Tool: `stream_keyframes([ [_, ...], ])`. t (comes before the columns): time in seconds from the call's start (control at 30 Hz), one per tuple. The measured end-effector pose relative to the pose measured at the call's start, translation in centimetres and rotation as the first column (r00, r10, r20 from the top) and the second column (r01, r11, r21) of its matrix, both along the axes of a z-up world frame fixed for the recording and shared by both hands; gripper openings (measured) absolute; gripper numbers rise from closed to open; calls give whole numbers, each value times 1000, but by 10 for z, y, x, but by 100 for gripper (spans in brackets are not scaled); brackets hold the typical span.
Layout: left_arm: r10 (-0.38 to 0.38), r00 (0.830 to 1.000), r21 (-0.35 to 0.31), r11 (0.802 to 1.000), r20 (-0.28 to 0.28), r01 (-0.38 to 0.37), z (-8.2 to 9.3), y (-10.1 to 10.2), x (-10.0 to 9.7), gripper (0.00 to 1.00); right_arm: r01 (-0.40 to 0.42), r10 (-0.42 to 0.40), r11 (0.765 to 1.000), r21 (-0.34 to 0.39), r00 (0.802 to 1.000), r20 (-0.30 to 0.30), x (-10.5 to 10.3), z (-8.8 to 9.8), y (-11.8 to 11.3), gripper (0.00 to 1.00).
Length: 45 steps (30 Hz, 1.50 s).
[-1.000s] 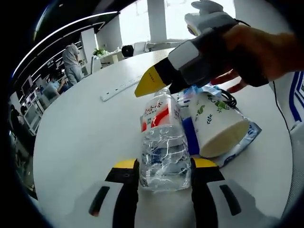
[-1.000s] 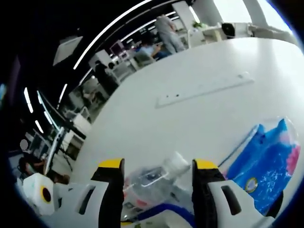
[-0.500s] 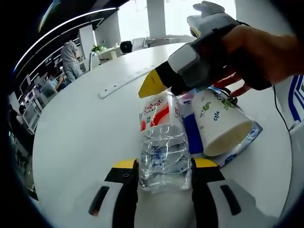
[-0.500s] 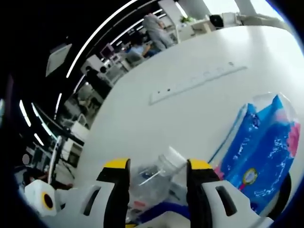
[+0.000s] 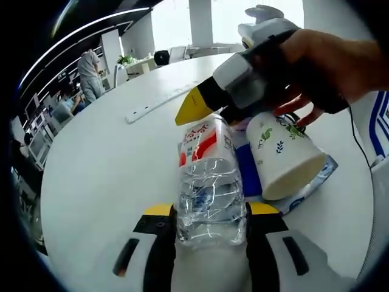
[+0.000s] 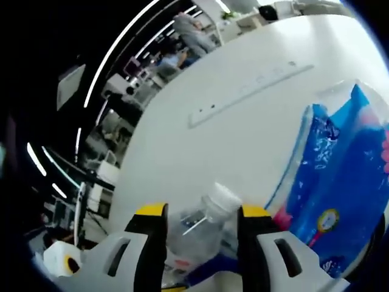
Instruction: Arrange the tabletop items into an orderly group along one side of the table until the central work area is clear of visible clutter.
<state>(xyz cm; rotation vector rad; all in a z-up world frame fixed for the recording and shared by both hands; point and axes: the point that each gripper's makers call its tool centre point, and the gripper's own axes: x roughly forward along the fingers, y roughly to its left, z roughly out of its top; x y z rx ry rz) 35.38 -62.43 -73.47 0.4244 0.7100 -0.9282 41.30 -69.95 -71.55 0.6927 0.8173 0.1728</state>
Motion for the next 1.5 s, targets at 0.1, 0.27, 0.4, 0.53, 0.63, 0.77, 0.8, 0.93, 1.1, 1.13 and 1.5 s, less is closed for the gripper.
stream_keyframes([
  [0.1,0,1000,-1,1000,-5,0,0,0,0,44,10,-10,1000,21,1000,-12,0,1,3,41],
  [0.27,7,1000,-8,1000,-17,-7,-1,0,1,44,54,-51,995,86,998,-38,-3,3,5,38],
  [0.4,13,1000,-11,1000,-22,-13,-2,-1,0,44,131,-119,975,179,990,-75,-2,2,2,31],
  [0.53,12,1000,-16,1000,-28,-13,-2,-1,-1,44,161,-142,961,225,985,-98,5,-3,-5,27],
  [0.63,13,999,-18,1000,-34,-14,-2,0,-1,44,177,-153,952,248,982,-113,9,-6,-8,26],
  [0.77,16,999,-14,1000,-40,-16,-3,0,-1,44,182,-154,942,282,981,-121,16,-10,-12,24],
  [0.8,17,999,-14,1000,-42,-18,-3,0,-1,44,183,-153,940,286,980,-123,17,-11,-12,24],
  [0.93,16,999,-12,1000,-46,-17,-3,0,-1,44,197,-164,931,308,978,-131,18,-12,-12,23],
  [1.1,15,999,-9,1000,-49,-15,-4,0,-1,44,214,-177,918,335,975,-137,19,-13,-14,22],
  [1.13,15,999,-10,1000,-51,-15,-4,0,-1,44,215,-178,917,336,974,-137,19,-13,-14,22],
  [1.5,22,998,-16,1000,-62,-23,-5,-1,-2,44,225,-194,912,342,973,-124,18,-10,-12,20],
])
